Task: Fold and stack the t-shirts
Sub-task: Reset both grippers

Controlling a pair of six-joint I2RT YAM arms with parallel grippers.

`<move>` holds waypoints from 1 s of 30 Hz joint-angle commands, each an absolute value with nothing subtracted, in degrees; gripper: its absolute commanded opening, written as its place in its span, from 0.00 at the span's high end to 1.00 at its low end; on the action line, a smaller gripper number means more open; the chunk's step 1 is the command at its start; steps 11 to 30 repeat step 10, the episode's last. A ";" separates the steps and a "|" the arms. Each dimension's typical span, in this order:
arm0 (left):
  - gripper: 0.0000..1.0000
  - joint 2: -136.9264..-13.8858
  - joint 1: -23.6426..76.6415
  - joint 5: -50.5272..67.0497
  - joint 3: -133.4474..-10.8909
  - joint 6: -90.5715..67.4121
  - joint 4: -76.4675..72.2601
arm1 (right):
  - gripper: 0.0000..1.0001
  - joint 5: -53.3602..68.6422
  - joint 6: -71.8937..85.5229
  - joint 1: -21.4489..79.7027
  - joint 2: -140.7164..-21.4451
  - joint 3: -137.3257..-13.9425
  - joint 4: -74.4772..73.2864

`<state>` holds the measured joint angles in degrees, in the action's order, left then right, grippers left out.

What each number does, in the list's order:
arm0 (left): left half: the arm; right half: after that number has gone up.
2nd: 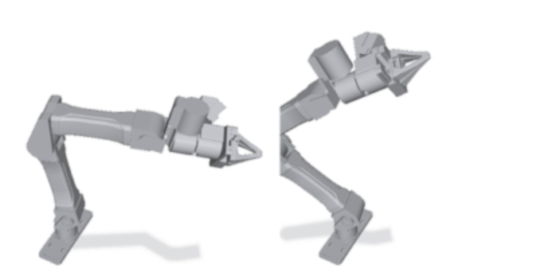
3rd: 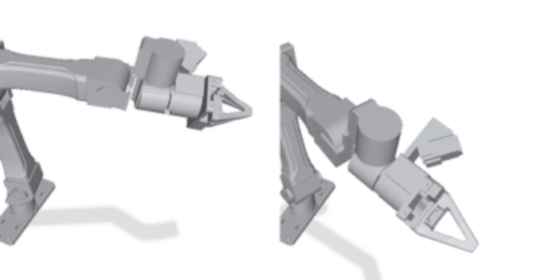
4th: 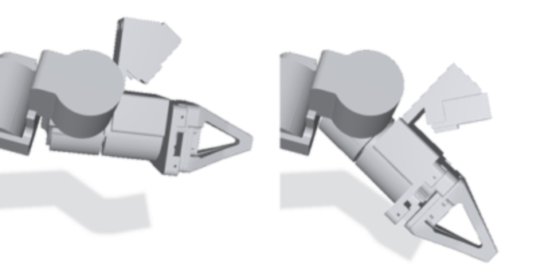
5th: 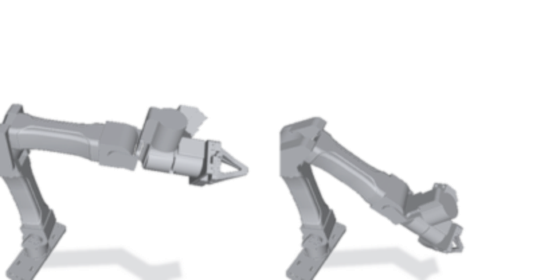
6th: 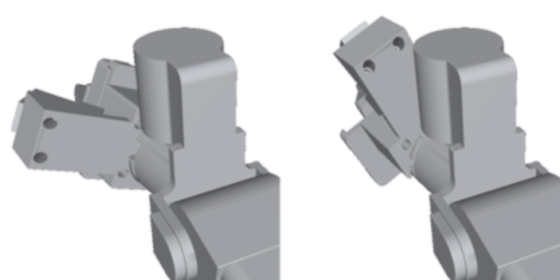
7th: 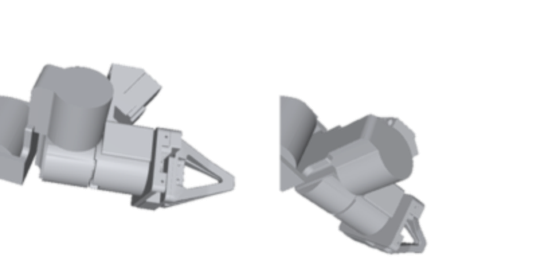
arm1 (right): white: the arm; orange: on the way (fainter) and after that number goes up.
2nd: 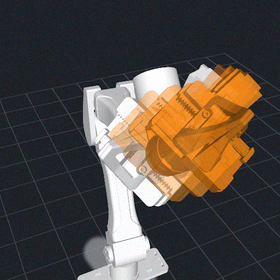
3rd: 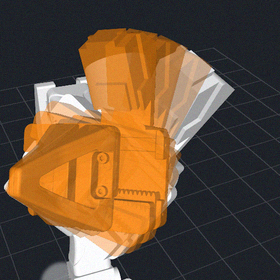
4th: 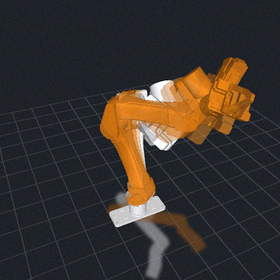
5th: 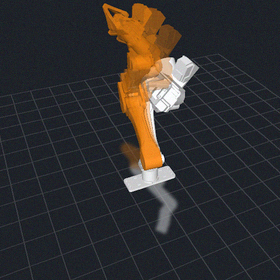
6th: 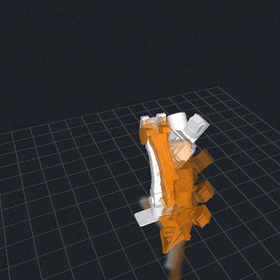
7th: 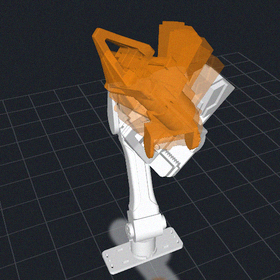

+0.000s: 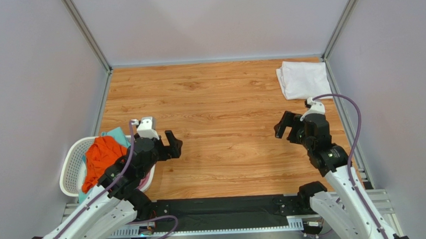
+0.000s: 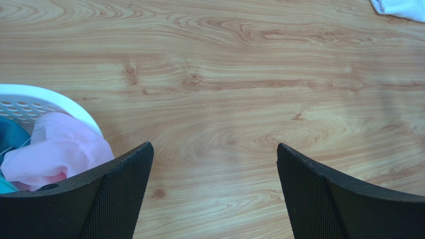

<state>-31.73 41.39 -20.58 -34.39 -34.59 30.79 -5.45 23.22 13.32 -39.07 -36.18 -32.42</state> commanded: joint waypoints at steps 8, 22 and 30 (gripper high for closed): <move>0.00 -31.11 41.31 -19.16 -35.07 -34.89 29.35 | 0.00 -8.18 25.58 13.45 -33.05 -34.72 -33.31; 0.00 -31.03 41.31 -19.34 -35.42 -35.42 30.23 | 0.00 -8.08 25.93 13.45 -33.05 -34.98 -33.31; 0.00 -31.03 41.31 -19.34 -35.42 -35.42 30.23 | 0.00 -8.08 25.93 13.45 -33.05 -34.98 -33.31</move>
